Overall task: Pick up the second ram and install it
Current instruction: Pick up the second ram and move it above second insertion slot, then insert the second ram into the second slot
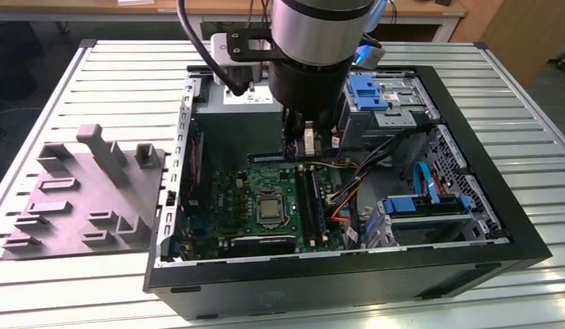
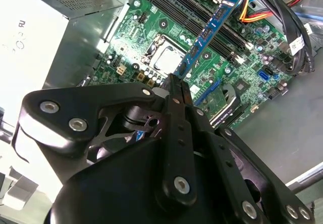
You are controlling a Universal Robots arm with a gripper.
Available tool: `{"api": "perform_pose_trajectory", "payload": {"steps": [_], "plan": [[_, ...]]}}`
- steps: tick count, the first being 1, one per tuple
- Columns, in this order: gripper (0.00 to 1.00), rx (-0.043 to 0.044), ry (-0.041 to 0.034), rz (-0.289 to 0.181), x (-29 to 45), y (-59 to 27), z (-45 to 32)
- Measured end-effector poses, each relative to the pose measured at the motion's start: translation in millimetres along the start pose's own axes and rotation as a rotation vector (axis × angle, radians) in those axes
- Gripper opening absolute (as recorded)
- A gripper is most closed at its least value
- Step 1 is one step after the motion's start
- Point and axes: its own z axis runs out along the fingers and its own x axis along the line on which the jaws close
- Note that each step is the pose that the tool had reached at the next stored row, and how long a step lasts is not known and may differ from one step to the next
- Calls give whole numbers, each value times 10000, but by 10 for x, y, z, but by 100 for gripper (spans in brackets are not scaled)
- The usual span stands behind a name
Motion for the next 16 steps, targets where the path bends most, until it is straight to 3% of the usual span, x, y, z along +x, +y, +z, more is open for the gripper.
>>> {"api": "perform_pose_trajectory", "payload": {"steps": [16], "plan": [[12, 1, -2, 3, 3, -1, 26]]}}
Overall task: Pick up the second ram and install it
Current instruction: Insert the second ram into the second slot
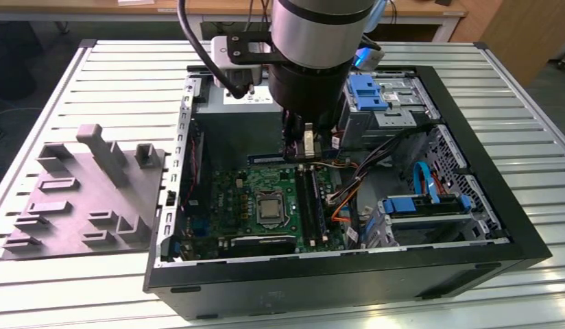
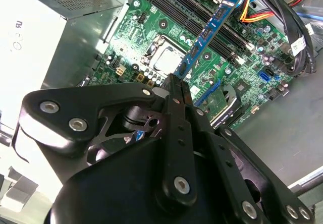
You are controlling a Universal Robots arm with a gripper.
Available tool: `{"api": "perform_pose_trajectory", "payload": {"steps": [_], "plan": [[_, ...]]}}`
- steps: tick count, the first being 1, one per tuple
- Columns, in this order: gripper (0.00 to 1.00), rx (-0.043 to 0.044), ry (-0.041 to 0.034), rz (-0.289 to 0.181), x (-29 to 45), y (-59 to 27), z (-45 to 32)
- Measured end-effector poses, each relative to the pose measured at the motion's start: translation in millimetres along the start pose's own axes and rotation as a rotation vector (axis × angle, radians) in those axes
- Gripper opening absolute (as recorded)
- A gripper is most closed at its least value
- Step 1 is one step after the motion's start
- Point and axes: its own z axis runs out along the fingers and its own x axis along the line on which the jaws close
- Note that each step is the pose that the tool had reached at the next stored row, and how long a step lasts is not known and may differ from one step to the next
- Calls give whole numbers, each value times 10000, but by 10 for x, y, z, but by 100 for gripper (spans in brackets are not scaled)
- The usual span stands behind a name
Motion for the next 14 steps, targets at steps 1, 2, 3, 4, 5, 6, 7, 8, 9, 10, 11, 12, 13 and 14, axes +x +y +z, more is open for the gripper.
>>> {"api": "perform_pose_trajectory", "payload": {"steps": [1, 2, 3, 4, 5, 6, 7, 8, 9, 10, 11, 12, 13, 14], "plan": [[12, 5, -1, 38, 0, 0, 0], [12, 16, -6, 149, 0, -1, 1], [12, 32, -11, 297, 0, 0, 2], [12, 50, -16, 466, 0, 0, 3], [12, 67, -20, 633, 1, 0, 3], [12, 84, -26, 792, 0, 0, 4], [12, 101, -30, 953, 1, -1, 5], [12, 118, -35, 1113, 1, 0, 6], [12, 135, -40, 1270, 1, 0, 6], [12, 151, -45, 1425, 1, 0, 7], [12, 168, -51, 1580, 1, 0, 8], [12, 184, -55, 1735, 1, -1, 8], [12, 203, -61, 1906, 1, -1, 9], [12, 218, -62, 2059, 1, 0, 9]]}}
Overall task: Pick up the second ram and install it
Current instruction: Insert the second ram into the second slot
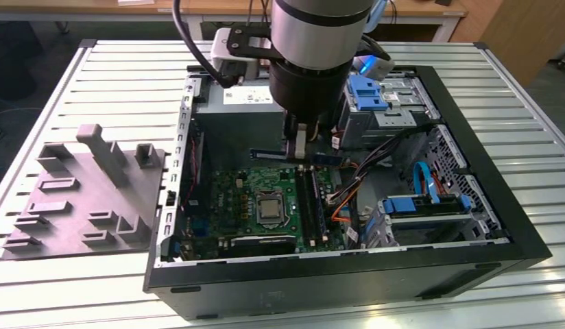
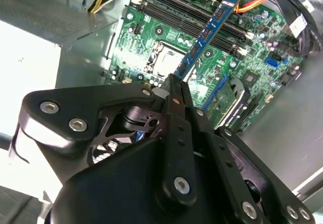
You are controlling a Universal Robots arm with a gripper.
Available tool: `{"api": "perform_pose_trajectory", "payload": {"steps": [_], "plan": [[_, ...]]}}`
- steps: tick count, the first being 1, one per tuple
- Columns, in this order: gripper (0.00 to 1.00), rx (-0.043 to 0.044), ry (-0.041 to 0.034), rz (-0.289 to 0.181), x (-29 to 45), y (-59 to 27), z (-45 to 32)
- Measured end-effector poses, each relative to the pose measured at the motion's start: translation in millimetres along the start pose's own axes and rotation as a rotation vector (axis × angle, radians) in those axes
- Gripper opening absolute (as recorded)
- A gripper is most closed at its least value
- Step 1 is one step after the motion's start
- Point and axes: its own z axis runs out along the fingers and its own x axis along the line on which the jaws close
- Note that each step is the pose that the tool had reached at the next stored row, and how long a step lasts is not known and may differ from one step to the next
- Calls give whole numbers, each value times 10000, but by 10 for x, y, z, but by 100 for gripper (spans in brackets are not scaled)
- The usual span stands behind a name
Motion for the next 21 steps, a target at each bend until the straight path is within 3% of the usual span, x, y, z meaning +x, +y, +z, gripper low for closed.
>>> {"api": "perform_pose_trajectory", "payload": {"steps": [9, 21], "plan": [[12, 162, 44, 1410, 1, 0, 6], [12, 374, -7, 3487, 2, -1, 22]]}}
